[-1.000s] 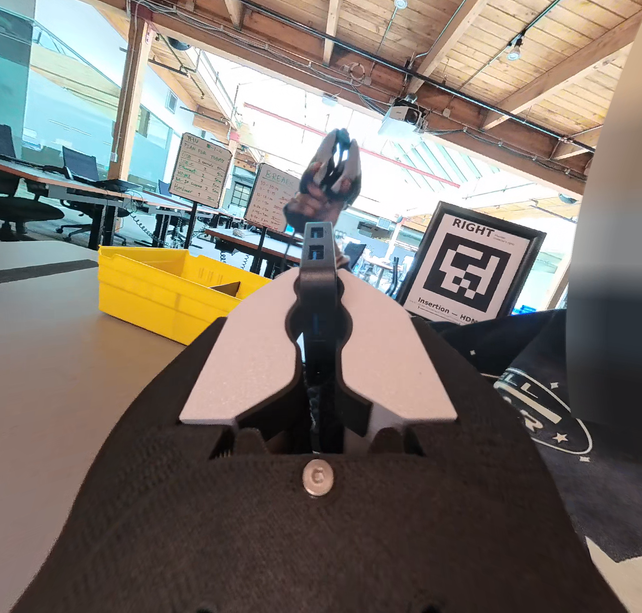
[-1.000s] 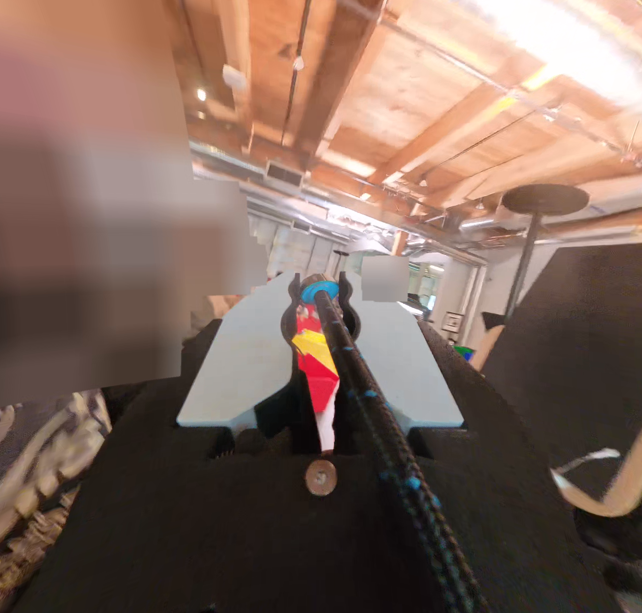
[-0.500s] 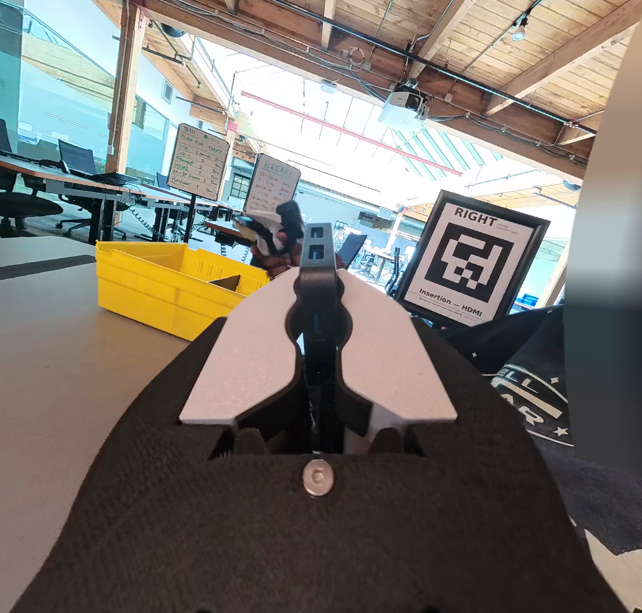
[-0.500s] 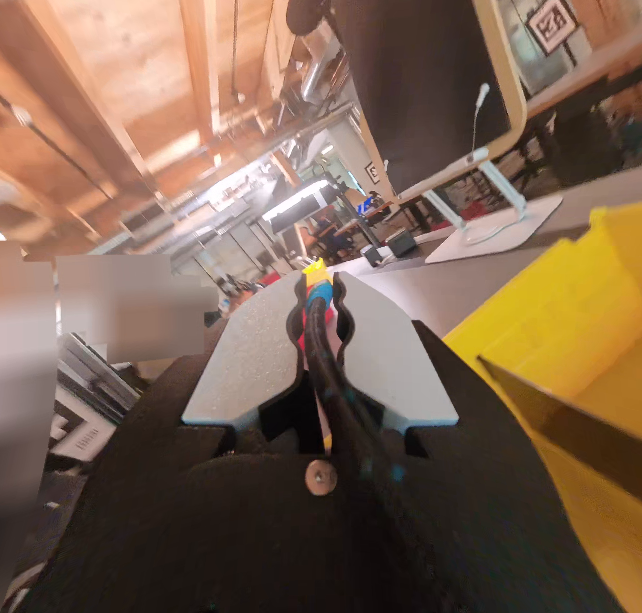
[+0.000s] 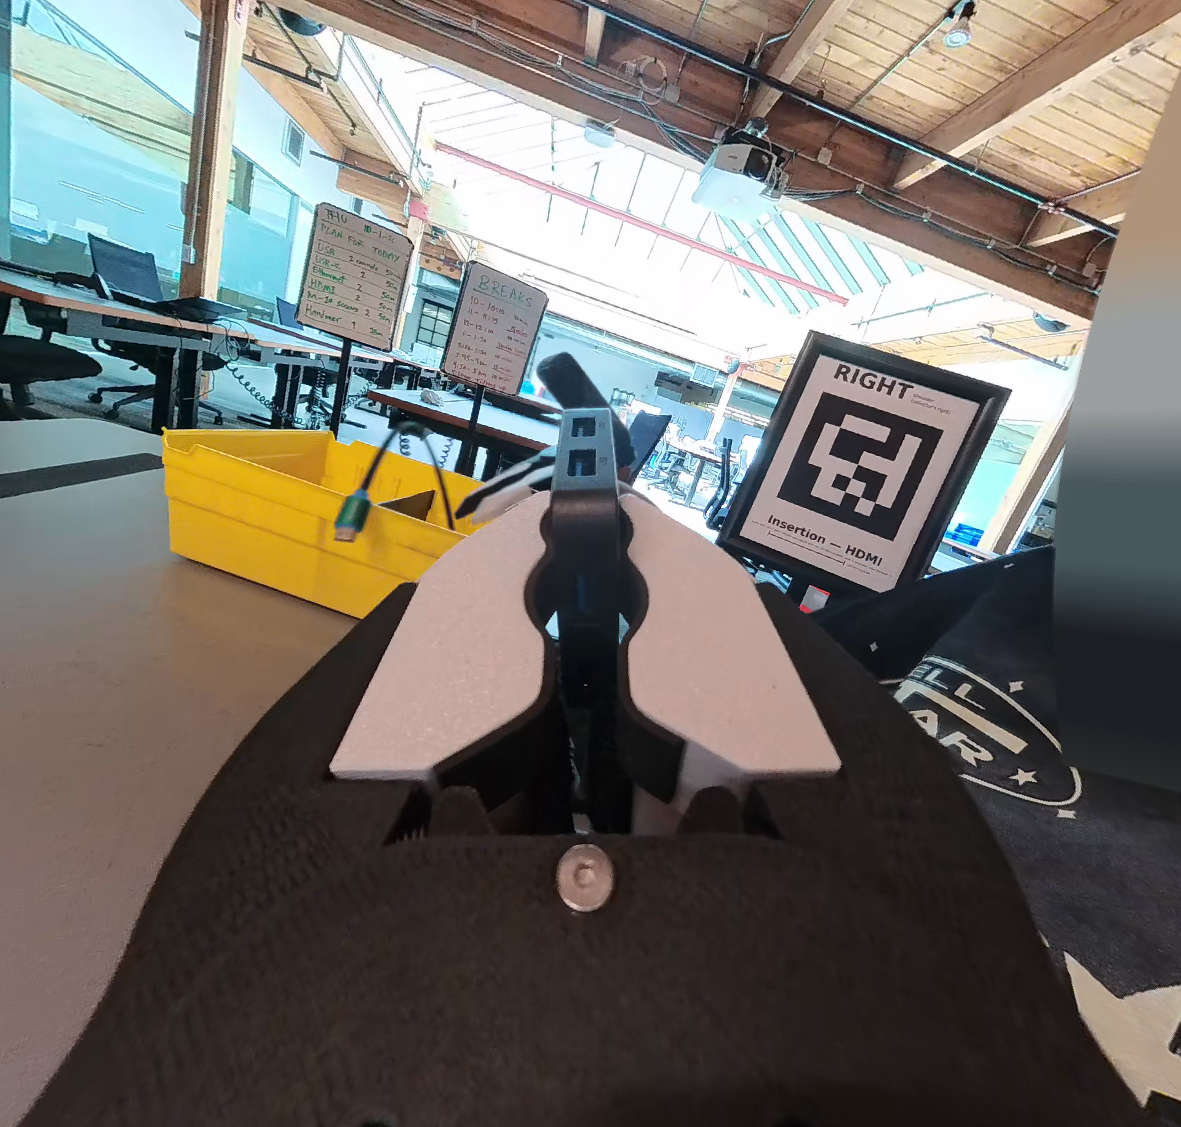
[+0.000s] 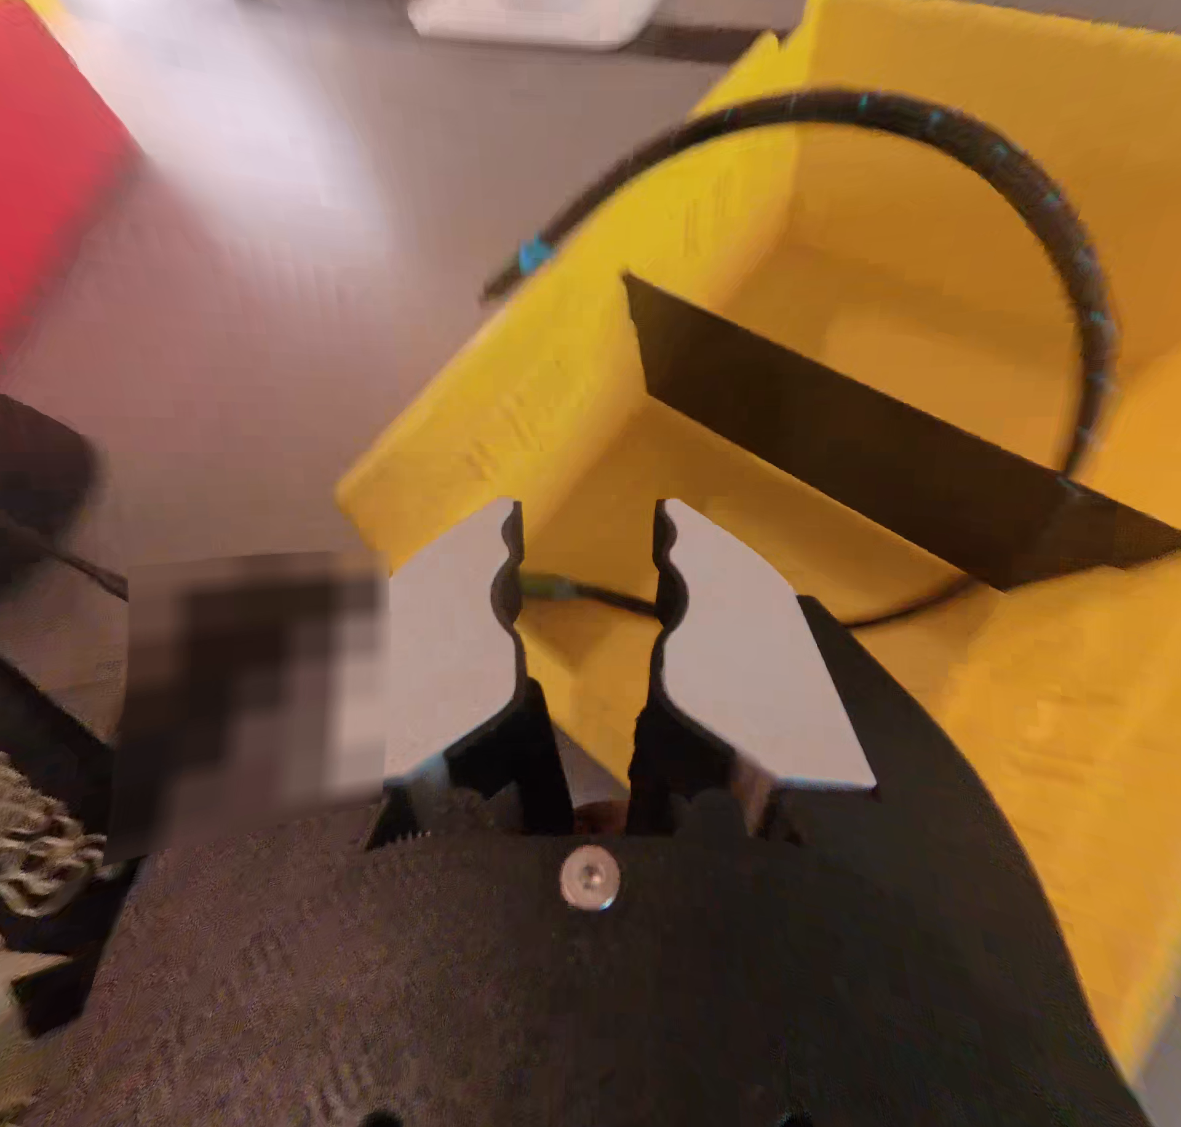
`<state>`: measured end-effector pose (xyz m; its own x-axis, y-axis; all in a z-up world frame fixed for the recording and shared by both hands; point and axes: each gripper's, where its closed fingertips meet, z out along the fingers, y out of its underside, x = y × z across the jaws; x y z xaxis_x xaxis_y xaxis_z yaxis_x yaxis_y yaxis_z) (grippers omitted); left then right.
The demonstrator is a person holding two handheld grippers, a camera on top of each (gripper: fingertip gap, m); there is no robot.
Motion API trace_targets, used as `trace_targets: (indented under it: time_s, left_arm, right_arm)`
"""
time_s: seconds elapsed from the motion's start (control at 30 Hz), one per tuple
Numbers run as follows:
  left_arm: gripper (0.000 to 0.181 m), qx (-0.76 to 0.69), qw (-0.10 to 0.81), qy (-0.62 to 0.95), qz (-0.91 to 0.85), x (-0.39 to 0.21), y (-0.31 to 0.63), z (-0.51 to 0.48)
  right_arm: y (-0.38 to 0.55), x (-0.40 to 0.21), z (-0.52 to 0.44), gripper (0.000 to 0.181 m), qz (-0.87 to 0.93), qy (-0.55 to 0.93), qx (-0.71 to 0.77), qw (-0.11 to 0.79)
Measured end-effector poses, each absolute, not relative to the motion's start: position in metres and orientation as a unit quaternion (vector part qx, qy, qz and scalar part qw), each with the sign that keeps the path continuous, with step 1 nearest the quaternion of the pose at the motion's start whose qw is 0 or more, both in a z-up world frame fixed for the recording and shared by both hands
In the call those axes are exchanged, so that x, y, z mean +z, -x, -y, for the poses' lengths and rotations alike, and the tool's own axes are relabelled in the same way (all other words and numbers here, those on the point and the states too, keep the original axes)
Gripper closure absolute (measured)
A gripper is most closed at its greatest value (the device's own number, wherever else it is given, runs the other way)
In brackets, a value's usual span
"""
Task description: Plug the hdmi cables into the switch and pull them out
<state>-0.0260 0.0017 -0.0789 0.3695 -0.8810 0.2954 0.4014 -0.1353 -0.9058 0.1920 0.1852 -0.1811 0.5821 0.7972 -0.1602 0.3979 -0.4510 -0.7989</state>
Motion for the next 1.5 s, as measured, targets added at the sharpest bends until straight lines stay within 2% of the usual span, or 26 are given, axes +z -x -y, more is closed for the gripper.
trace_targets:
  time_s: [0.13,0.27,0.4,0.5,0.63,0.83,0.9,1.07,1.2,1.27,1.5]
  left_arm:
    - [0.168,-0.515,0.619,0.551,-0.221,-0.080,0.025,-0.002]
    - [0.168,-0.513,0.618,0.552,-0.224,-0.081,0.023,-0.002]
    - [0.168,-0.508,0.620,0.555,-0.224,-0.082,0.023,-0.004]
    - [0.168,-0.505,0.621,0.556,-0.225,-0.082,0.024,-0.004]
    - [0.168,-0.501,0.621,0.559,-0.226,-0.083,0.024,-0.004]
    - [0.168,-0.503,0.621,0.559,-0.222,-0.084,0.027,-0.004]
    - [0.168,-0.507,0.620,0.556,-0.223,-0.083,0.026,-0.003]
    - [0.168,-0.508,0.620,0.556,-0.221,-0.083,0.026,-0.004]
    - [0.168,-0.507,0.618,0.556,-0.225,-0.084,0.023,-0.003]
    - [0.168,-0.508,0.617,0.556,-0.227,-0.084,0.022,-0.003]
    - [0.167,-0.505,0.619,0.557,-0.227,-0.084,0.022,-0.004]
  right_arm:
    - [-0.227,-0.168,-0.186,0.141,0.415,0.807,0.094,0.410]
    - [-0.205,-0.132,-0.187,0.140,0.459,0.742,0.097,0.479]
    - [-0.160,-0.113,-0.191,0.141,0.568,0.651,0.068,0.498]
    - [-0.135,-0.105,-0.222,0.155,0.646,0.569,-0.034,0.508]
    - [-0.119,-0.139,-0.262,0.155,0.736,0.530,-0.108,0.407]
    - [-0.112,-0.161,-0.298,0.157,0.765,0.485,-0.184,0.382]
    - [-0.124,-0.160,-0.308,0.170,0.759,0.482,-0.219,0.378]
    - [-0.161,-0.142,-0.289,0.171,0.739,0.513,-0.209,0.383]
    - [-0.215,-0.143,-0.269,0.173,0.718,0.580,-0.216,0.317]
    - [-0.223,-0.148,-0.249,0.172,0.724,0.599,-0.182,0.290]
    - [-0.235,-0.179,-0.246,0.171,0.714,0.615,-0.245,0.230]
